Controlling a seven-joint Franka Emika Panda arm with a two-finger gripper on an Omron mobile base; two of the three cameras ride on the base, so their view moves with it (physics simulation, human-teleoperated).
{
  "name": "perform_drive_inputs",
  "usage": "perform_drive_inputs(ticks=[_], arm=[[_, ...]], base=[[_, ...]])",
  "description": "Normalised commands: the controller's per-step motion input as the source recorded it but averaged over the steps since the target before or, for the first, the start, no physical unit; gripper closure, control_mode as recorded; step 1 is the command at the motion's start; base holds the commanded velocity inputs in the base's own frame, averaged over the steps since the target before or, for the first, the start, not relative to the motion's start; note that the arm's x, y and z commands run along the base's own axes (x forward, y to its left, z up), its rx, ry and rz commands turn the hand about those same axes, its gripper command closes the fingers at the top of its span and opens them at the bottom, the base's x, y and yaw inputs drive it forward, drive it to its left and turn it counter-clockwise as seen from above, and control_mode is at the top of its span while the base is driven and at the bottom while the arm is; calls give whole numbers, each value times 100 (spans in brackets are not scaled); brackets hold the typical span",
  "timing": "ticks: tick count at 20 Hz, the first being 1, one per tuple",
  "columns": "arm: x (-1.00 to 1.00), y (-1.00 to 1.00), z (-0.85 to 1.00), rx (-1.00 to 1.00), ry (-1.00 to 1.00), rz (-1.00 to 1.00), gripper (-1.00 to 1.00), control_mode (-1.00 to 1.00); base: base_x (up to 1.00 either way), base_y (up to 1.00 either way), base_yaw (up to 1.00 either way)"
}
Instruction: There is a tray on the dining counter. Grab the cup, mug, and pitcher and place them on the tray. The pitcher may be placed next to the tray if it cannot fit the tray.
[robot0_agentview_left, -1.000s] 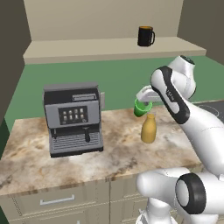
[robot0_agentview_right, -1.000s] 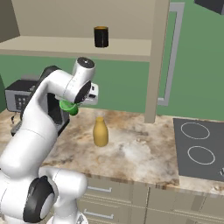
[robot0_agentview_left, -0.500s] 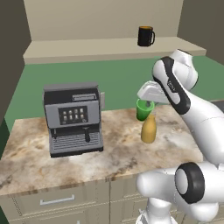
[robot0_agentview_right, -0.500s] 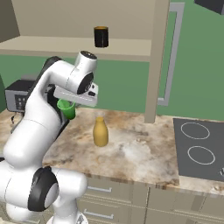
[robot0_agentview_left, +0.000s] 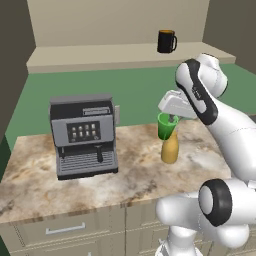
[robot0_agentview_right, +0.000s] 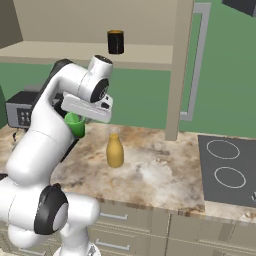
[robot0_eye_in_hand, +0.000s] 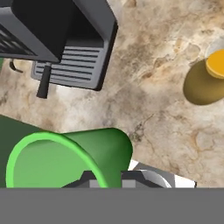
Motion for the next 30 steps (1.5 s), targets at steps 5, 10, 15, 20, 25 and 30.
perform_drive_inputs(ticks=[5, 10, 15, 20, 25, 30], arm=[[0, 0, 0, 0, 0, 0, 100, 100], [0, 0, 0, 0, 0, 0, 100, 100], [0, 0, 0, 0, 0, 0, 100, 100], [0, 0, 0, 0, 0, 0, 100, 100], [0, 0, 0, 0, 0, 0, 100, 100], [0, 0, 0, 0, 0, 0, 100, 100]], base=[[-53, -13, -6], [-96, -24, -22], [-69, -15, -29], [-21, -4, -51], [-5, 0, -66], [0, 0, -76]])
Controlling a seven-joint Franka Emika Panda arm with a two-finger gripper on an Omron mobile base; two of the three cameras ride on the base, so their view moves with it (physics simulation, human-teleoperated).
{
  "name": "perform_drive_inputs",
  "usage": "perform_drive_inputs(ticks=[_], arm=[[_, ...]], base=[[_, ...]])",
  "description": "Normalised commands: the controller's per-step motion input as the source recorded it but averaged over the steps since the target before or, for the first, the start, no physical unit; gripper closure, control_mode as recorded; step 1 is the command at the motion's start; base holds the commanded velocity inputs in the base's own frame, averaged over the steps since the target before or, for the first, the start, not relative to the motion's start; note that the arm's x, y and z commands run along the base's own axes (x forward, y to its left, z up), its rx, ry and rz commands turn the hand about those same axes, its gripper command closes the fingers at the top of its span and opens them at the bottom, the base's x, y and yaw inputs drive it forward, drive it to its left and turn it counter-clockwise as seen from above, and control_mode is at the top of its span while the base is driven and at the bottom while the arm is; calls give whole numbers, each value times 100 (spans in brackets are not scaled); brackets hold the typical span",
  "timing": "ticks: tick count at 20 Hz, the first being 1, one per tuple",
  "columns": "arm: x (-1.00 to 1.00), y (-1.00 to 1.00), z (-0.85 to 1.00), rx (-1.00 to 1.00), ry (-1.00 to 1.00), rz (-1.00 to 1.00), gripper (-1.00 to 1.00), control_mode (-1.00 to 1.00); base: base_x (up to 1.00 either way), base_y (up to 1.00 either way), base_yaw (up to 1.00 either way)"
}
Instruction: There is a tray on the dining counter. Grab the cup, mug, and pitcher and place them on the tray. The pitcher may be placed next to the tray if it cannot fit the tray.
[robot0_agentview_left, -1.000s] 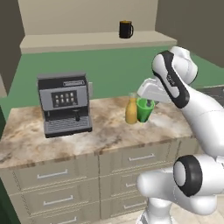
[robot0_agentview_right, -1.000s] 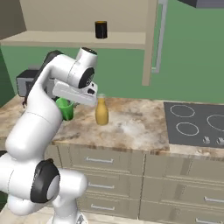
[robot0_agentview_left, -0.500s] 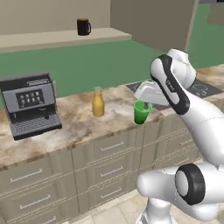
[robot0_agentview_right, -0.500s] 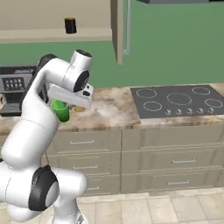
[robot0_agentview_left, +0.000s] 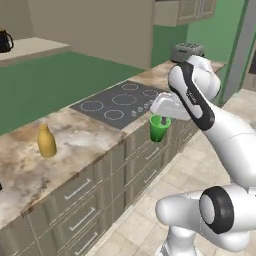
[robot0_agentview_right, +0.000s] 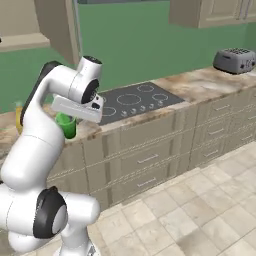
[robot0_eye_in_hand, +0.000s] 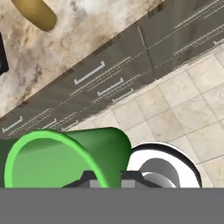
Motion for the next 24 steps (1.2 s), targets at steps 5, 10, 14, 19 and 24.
perform_drive_inputs(ticks=[5, 10, 14, 19, 24], arm=[[0, 0, 0, 0, 0, 0, 100, 100], [0, 0, 0, 0, 0, 0, 100, 100], [0, 0, 0, 0, 0, 0, 100, 100], [0, 0, 0, 0, 0, 0, 100, 100], [0, 0, 0, 0, 0, 0, 100, 100]], base=[[0, 0, -79], [-1, 0, -77], [0, 0, -75], [0, 0, -73], [0, 0, -72]])
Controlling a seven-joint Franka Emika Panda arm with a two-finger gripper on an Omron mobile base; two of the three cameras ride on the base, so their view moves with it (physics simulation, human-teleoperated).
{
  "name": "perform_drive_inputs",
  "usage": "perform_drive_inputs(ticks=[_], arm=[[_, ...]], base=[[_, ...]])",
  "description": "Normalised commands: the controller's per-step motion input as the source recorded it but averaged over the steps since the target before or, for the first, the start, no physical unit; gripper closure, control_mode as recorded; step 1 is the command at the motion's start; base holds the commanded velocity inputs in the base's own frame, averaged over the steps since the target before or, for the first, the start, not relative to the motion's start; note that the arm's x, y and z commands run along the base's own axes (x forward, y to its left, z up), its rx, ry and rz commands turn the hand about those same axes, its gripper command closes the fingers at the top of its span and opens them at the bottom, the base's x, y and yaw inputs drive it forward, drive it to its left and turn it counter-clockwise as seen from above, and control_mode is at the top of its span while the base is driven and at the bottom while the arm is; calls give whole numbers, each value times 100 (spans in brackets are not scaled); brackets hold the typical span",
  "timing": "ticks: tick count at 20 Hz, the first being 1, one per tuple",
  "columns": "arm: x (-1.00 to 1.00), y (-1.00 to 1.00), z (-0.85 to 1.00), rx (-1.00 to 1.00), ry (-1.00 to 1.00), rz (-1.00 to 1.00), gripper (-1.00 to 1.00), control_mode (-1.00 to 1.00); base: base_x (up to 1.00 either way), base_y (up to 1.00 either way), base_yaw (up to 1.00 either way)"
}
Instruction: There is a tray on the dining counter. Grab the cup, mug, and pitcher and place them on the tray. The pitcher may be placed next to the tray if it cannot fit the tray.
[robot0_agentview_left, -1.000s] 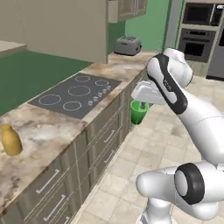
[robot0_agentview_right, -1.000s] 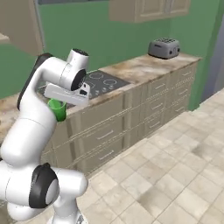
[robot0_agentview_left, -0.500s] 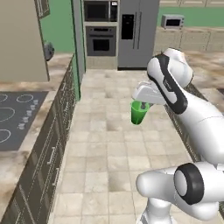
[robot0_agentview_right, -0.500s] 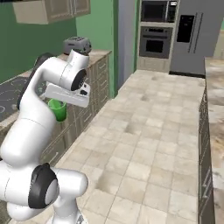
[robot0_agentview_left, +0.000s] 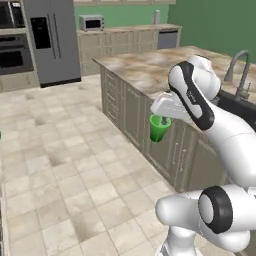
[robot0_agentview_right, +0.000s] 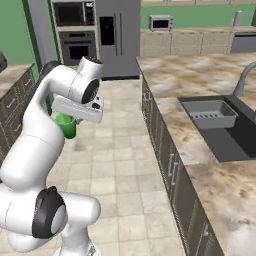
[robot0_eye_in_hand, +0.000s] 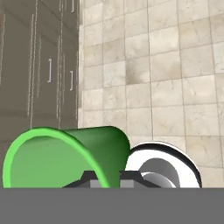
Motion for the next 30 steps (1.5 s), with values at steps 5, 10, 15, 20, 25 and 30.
perform_drive_inputs(ticks=[5, 10, 15, 20, 25, 30], arm=[[0, 0, 0, 0, 0, 0, 100, 100], [0, 0, 0, 0, 0, 0, 100, 100], [0, 0, 0, 0, 0, 0, 100, 100], [0, 0, 0, 0, 0, 0, 100, 100], [0, 0, 0, 0, 0, 0, 100, 100], [0, 0, 0, 0, 0, 0, 100, 100]], base=[[-6, 0, -72], [-7, 0, -72], [-8, 0, -72], [-10, 0, -72], [-8, 0, -70], [-23, -38, -50]])
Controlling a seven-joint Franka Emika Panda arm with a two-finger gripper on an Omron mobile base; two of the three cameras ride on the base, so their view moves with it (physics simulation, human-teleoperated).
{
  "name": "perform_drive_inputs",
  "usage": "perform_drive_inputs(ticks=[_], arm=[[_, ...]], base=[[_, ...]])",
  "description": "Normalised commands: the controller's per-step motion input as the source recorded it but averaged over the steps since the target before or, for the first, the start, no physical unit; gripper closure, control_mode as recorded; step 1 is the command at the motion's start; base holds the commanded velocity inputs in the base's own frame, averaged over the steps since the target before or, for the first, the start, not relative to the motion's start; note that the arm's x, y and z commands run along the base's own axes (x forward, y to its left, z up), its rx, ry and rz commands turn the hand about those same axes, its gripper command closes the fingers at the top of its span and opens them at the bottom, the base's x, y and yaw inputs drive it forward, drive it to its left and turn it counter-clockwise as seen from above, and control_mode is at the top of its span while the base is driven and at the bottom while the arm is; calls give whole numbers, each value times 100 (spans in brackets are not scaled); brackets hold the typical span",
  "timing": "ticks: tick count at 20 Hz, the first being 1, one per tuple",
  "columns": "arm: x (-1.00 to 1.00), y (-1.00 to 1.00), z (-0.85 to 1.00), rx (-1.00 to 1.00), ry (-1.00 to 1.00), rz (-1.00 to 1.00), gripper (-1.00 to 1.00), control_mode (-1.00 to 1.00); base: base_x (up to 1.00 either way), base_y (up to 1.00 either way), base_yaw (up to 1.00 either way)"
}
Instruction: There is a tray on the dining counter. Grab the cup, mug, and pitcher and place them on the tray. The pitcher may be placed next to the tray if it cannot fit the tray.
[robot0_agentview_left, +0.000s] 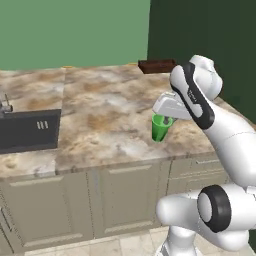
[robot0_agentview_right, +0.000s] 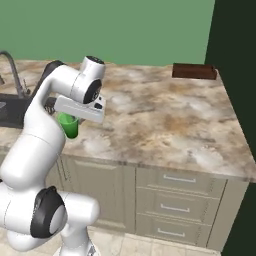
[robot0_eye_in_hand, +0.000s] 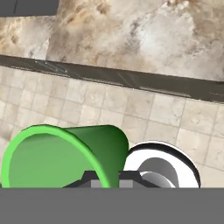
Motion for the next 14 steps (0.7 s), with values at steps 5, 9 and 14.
perform_drive_inputs(ticks=[5, 9, 14], arm=[[0, 0, 0, 0, 0, 0, 100, 100], [0, 0, 0, 0, 0, 0, 100, 100], [0, 0, 0, 0, 0, 0, 100, 100]], base=[[-38, -55, -28], [-19, -6, -14], [-22, 0, -7]])
